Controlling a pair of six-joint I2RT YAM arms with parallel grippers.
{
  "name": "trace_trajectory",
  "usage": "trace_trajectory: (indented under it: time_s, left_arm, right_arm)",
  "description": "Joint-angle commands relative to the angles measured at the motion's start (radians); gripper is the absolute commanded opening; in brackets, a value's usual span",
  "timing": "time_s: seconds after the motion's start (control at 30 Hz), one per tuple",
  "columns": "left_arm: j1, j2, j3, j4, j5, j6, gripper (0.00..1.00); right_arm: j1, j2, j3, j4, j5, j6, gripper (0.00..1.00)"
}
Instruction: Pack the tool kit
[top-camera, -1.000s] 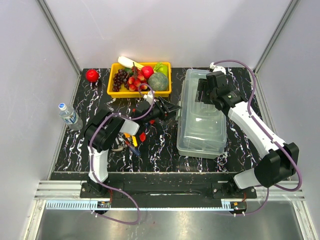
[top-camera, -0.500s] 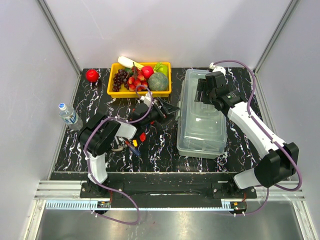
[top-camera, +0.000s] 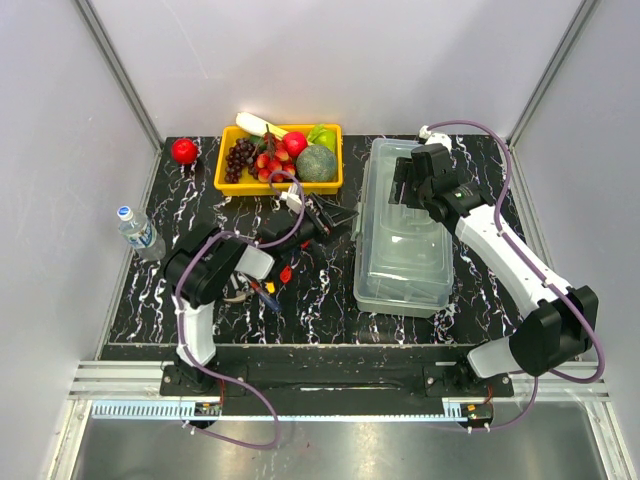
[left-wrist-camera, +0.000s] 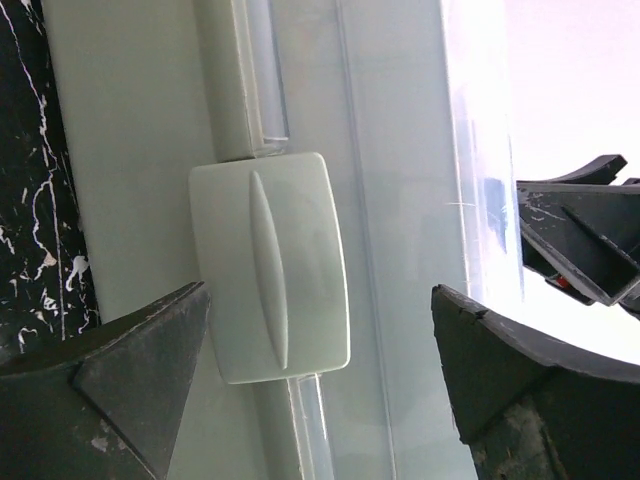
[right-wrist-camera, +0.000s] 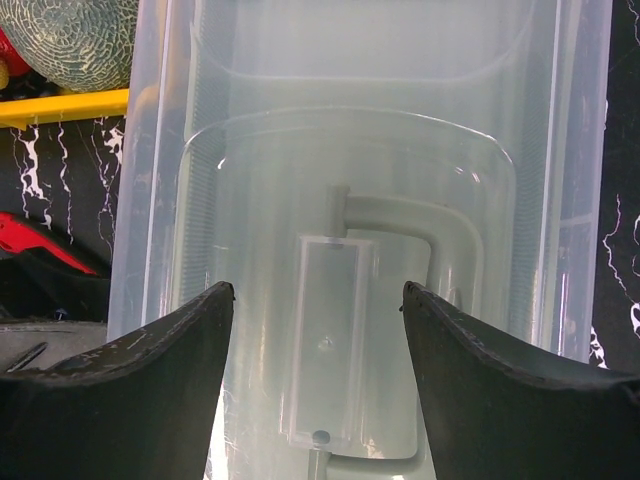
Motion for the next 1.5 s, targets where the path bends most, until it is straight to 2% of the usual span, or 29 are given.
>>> trace_trajectory:
  time_s: [0.0, 0.23, 0.37, 0.53, 0.77, 0.93, 1.03, 1.23, 1.47]
  left_arm:
    - [0.005, 0.09, 0.027, 0.234, 0.028, -0.122, 0.97]
    - [0.003, 0.075, 0.037, 0.176, 0.014, -0.106, 0.98]
    - [-0.003, 0.113, 0.046, 0.302, 0.025, -0.193, 0.98]
    - [-0.01, 0.144, 0.07, 0.379, 0.044, -0.251, 0.98]
    - [-0.007, 0.129, 0.065, 0.46, 0.037, -0.273, 0.91]
    - [-0.007, 0.176, 0.114, 0.56, 0.082, -0.326, 0.81]
    - [-0.006, 0.181, 0.113, 0.56, 0.087, -0.319, 0.77]
    - [-0.004, 0.152, 0.094, 0.56, 0.08, -0.308, 0.76]
    - [0.003, 0.092, 0.091, 0.56, 0.076, -0.333, 0.66]
  right_arm:
    - [0.002, 0.036, -0.061, -0.19, 0.007, 0.029, 0.75]
    - [0.002, 0.028, -0.068, -0.187, 0.01, 0.029, 0.76]
    - [0.002, 0.028, -0.071, -0.185, 0.007, 0.034, 0.76]
    - [0.002, 0.025, -0.068, -0.187, 0.013, 0.032, 0.76]
    - [0.002, 0.022, -0.072, -0.185, 0.015, 0.037, 0.76]
    - [0.002, 0.027, -0.072, -0.185, 0.019, 0.034, 0.76]
    - [0.002, 0.027, -0.072, -0.184, 0.019, 0.037, 0.76]
    - [0.002, 0.024, -0.071, -0.185, 0.018, 0.037, 0.76]
    - [0.001, 0.021, -0.071, -0.185, 0.019, 0.037, 0.76]
